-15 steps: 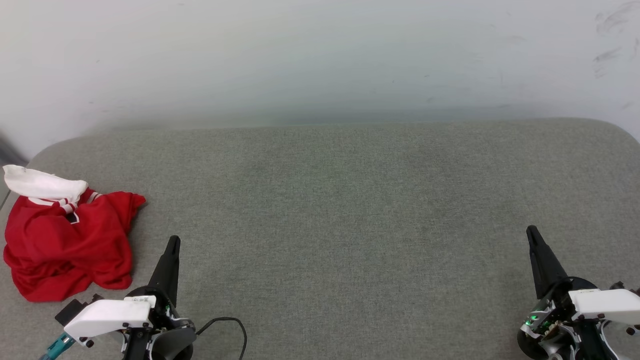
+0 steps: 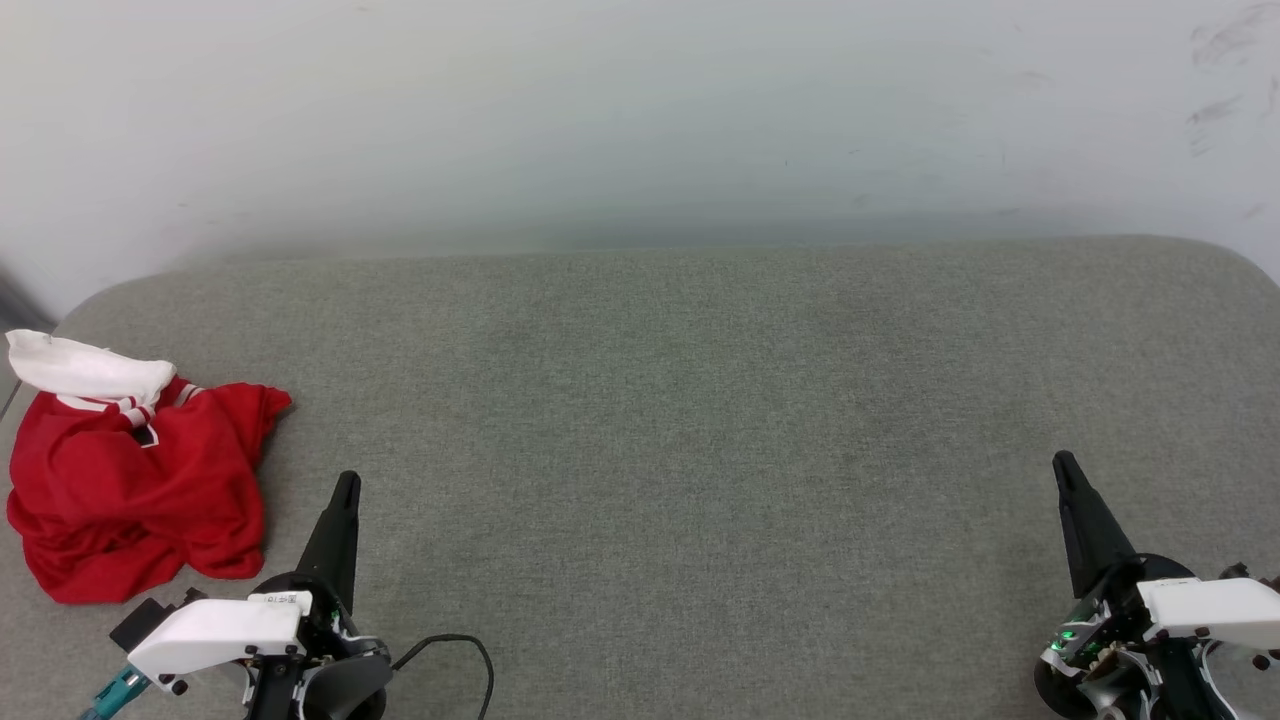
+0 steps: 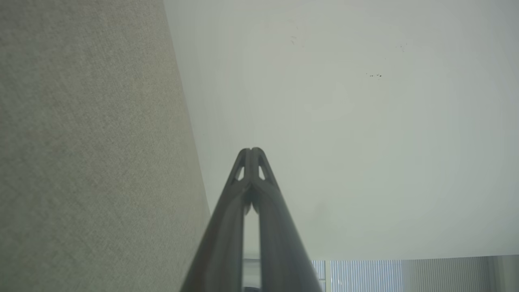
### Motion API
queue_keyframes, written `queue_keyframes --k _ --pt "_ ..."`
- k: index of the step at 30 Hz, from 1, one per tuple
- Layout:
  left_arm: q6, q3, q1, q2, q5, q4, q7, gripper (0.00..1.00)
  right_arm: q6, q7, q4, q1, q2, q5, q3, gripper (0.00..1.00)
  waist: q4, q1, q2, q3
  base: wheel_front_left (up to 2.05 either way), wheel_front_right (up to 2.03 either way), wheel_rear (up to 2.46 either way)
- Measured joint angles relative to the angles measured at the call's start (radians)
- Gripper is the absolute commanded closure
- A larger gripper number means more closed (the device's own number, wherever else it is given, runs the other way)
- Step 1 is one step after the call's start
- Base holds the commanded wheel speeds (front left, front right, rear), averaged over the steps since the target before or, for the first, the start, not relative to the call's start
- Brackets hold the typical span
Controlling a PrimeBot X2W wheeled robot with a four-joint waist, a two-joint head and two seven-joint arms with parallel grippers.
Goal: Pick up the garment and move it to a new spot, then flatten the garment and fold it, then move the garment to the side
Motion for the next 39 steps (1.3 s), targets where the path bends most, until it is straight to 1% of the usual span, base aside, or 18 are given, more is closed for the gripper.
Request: queue_keyframes --k 19,20,22,23,24,32,39 --pt "0.0 0.0 0.0 0.0 0.0 0.0 0.0 1.0 0.0 0.0 0.0 0.0 0.0 0.0 0.0 1.0 0.0 0.0 0.0 0.0 0.0 0.0 0.0" --pt "0.0 -0.001 0.0 0.0 0.0 0.002 0.0 0.0 0.0 0.0 0.002 0.0 0.0 0.0 0.0 0.0 0.0 0.0 0.0 0.0 0.0 0.0 0.0" --pt "0.0 -0.003 0.012 -0.002 0.0 0.017 -0.002 0.0 0.0 0.0 0.016 0.012 0.0 0.0 0.001 0.0 0.0 0.0 0.0 0.0 0.0 0.0 0.0" --pt "0.001 -0.004 0.021 -0.003 0.0 0.026 -0.002 1.0 0.0 0.0 0.025 0.022 0.0 0.0 0.001 1.0 0.0 0.0 0.0 0.0 0.0 0.0 0.0" --pt "0.001 -0.005 0.03 -0.004 0.0 0.036 -0.002 0.0 0.0 0.0 0.034 0.032 0.001 0.0 0.001 0.0 0.0 0.0 0.0 0.0 0.0 0.0 0.0" --pt "0.001 -0.014 0.054 -0.004 0.025 0.021 -0.038 0.0 0.0 -0.036 0.026 0.046 0.001 -0.026 0.024 0.0 -0.001 0.0 0.0 0.001 0.0 0.0 0.0" --pt "0.001 -0.011 0.065 -0.004 0.058 0.003 -0.07 0.0 0.0 -0.069 0.017 0.052 0.001 -0.082 0.028 0.0 -0.001 0.0 0.0 0.002 0.0 0.0 0.0"
